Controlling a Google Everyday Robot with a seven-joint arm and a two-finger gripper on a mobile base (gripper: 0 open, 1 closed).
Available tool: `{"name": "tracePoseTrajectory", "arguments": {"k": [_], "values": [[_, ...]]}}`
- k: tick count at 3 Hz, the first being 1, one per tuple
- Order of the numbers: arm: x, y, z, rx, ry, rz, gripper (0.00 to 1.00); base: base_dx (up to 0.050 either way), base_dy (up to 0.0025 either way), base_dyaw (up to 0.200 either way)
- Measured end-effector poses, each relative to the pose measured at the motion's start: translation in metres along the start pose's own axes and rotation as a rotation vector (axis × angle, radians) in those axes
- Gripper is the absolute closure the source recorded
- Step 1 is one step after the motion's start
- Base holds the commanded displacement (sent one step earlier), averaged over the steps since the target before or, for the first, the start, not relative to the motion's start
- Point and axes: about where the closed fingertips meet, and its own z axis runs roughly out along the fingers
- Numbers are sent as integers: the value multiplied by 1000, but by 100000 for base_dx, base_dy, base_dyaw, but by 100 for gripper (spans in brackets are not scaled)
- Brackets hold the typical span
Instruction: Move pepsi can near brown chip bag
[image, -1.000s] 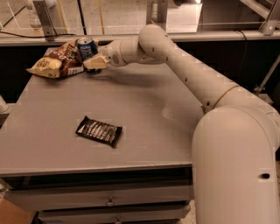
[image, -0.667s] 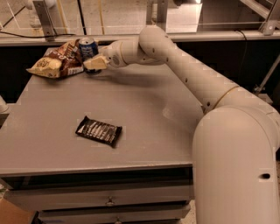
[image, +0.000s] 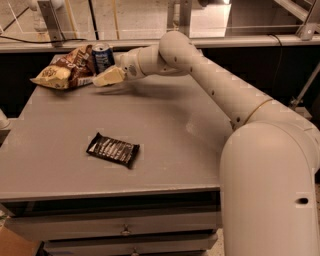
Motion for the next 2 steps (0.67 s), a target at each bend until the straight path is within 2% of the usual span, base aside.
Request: {"name": "tracePoseTrajectory", "arguments": {"k": [1, 2], "values": [[1, -4, -16, 9, 5, -9, 0, 0, 0, 0], [6, -13, -55, 40, 12, -32, 0, 0, 0, 0]]}}
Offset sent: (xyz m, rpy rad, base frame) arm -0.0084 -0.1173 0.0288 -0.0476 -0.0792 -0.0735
